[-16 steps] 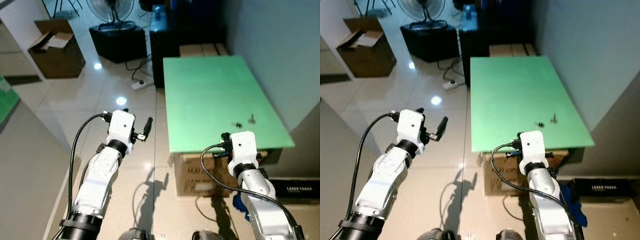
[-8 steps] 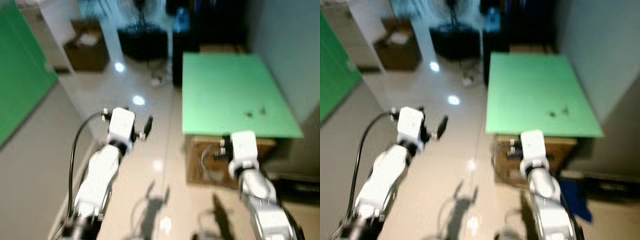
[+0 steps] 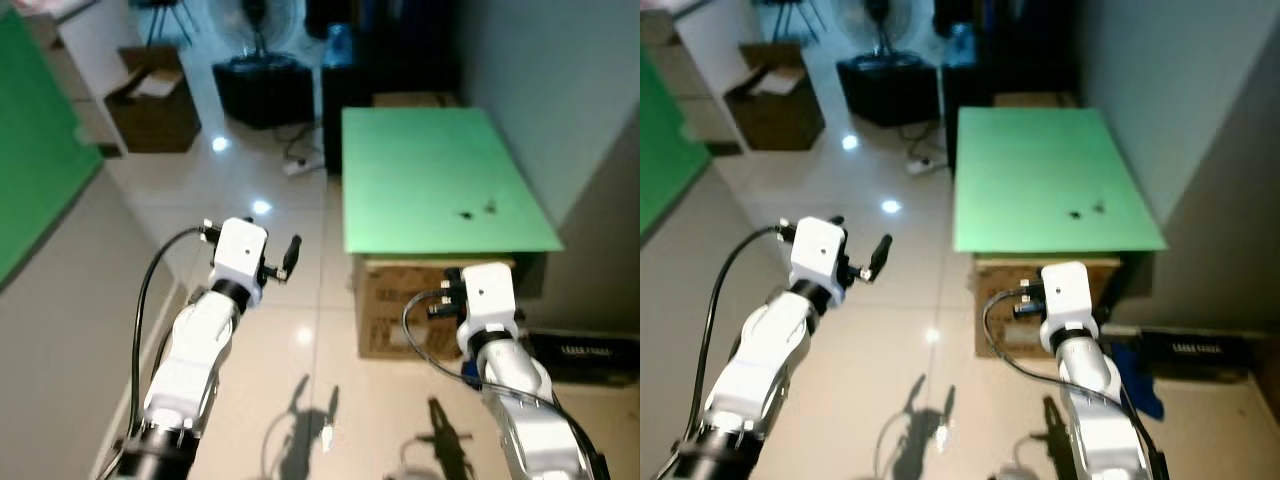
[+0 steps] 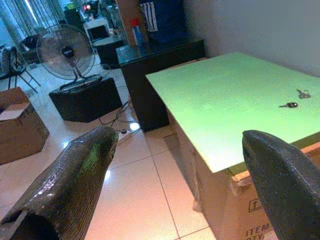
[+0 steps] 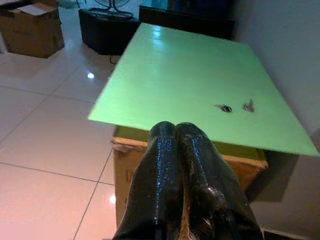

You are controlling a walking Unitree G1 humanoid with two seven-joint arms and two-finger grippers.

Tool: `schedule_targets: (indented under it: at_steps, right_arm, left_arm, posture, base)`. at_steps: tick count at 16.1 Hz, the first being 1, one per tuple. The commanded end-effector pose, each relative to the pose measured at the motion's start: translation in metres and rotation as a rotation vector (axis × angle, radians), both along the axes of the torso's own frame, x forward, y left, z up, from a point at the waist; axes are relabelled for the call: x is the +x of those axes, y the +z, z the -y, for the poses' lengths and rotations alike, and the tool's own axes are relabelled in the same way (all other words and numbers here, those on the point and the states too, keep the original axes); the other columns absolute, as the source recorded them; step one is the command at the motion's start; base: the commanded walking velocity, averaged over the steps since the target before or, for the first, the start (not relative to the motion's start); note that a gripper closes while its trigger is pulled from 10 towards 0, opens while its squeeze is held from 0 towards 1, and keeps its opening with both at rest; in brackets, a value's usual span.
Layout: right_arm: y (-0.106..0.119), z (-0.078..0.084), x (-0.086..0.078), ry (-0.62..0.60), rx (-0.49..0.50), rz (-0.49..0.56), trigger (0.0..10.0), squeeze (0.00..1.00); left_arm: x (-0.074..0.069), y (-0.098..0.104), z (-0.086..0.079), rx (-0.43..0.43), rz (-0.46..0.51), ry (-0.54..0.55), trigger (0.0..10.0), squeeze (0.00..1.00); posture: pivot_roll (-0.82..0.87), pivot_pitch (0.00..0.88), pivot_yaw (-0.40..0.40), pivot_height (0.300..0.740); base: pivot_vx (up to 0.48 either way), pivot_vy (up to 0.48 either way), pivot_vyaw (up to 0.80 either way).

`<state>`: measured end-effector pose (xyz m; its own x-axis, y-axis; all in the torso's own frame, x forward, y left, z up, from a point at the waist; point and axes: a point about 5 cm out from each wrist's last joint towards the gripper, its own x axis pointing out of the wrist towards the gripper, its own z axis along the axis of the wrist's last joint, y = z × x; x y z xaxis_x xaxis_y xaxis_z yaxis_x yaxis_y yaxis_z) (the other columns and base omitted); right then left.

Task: Hang keys on a hook

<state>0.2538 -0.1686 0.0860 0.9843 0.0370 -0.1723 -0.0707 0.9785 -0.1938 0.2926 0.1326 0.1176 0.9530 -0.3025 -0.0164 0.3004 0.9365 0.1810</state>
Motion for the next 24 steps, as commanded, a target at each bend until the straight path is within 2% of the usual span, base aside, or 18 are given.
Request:
schedule_targets:
  at_steps: [1,7,11,13,17,24]
  right_arm:
    - [0.003,0.005,0.000,-0.019,-0.009,0.012,10.0,0.00]
    - [0.007,0.011,0.004,-0.061,-0.069,0.047,10.0,0.00]
    - [0.009,0.011,0.006,-0.069,-0.071,0.063,10.0,0.00]
    - [0.010,0.011,0.006,-0.079,-0.074,0.072,10.0,0.00]
    - [0.012,0.012,0.007,-0.093,0.002,0.069,10.0,0.00]
    - [0.011,0.018,0.008,-0.097,0.004,0.070,10.0,0.00]
  left_arm:
    - [0.001,0.003,0.003,0.009,0.010,-0.009,10.0,0.00]
    - [0.004,0.003,0.002,0.007,0.016,0.012,10.0,0.00]
    - [0.005,0.003,0.002,0.003,0.020,0.018,10.0,0.00]
    - [0.005,0.005,0.001,-0.041,0.026,0.043,10.0,0.00]
    - [0.003,0.011,-0.001,-0.082,0.066,0.024,10.0,0.00]
    - [0.000,0.008,0.006,-0.104,0.066,-0.002,10.0,0.00]
  posture:
    - [-0.13,0.039,0.094,0.740]
    - [-0.13,0.025,0.096,0.740]
    - [-0.14,0.017,0.092,0.740]
    - [-0.14,0.012,0.084,0.740]
    - [-0.14,0.017,0.082,0.740]
    - [-0.14,0.014,0.077,0.740]
  base:
    - [0.000,-0.330,0.00]
    - [0.000,-0.331,0.00]
    - [0.000,-0.330,0.00]
    - [0.000,0.000,0.00]
    - [0.000,0.000,0.00]
    - [0.203,0.000,-0.77]
